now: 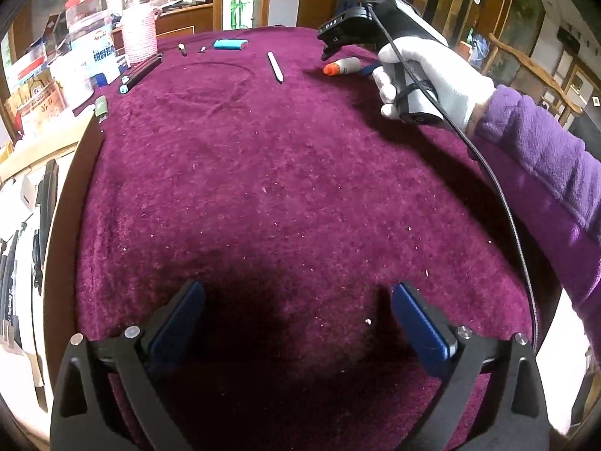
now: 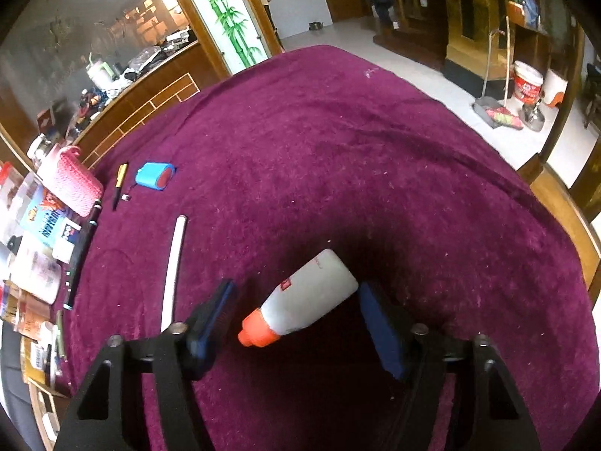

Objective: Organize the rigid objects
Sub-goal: 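Grasp the white glue bottle with orange cap using the right tool, then grasp the white pen with the left tool while the right tool holds the bottle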

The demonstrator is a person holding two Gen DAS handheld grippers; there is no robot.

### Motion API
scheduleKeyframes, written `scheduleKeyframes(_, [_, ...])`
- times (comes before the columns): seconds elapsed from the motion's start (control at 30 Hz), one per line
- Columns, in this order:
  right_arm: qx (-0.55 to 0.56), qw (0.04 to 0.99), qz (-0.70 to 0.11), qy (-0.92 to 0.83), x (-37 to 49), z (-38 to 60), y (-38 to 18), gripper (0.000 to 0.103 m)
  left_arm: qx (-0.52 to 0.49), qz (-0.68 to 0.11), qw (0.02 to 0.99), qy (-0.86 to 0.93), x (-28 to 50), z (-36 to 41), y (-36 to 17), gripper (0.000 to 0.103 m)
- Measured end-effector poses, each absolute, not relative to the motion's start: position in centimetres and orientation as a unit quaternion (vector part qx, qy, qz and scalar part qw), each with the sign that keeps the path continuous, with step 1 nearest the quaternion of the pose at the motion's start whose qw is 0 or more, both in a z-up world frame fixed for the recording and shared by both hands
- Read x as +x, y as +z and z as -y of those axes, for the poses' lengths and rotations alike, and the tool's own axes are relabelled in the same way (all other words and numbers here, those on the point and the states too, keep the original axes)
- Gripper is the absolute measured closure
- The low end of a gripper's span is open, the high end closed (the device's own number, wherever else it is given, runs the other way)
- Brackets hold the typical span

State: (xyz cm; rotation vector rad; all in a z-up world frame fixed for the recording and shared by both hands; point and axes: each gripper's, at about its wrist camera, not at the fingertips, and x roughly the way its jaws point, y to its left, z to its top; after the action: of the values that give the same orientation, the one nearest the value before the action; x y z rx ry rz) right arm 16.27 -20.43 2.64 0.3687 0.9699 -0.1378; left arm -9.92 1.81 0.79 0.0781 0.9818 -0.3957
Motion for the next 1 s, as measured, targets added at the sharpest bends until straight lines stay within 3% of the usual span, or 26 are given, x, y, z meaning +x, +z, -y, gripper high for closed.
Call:
scheduleKeyframes(0.47, [0.165, 0.863, -0.476, 0.033, 8.9, 18.1, 2.8, 0.058, 0.079, -0.474, 0.861, -0.166, -10.1, -0.7, 0.5, 0.002])
scheduleKeyframes(0.83, [0.14, 0.877, -0.453, 0.078, 8.5, 17.3, 2.8, 0.06, 0.072, -0.491, 0.856, -0.144, -9.5, -0.2, 0.5, 0.0])
scheduleKeyframes(0.93, [0.102, 0.883, -0.449, 0.089, 8.9, 16.0, 2.6, 0.057, 0.048, -0.499, 0.851, -0.156, -7.9, -0.6, 1.5, 0.0])
scheduleKeyframes(1.0, [0.099, 0.886, -0.441, 0.102, 9.2, 15.4, 2.5, 0.042, 0.026, -0.49, 0.86, -0.14, -5.5, -1.5, 3.4, 0.0])
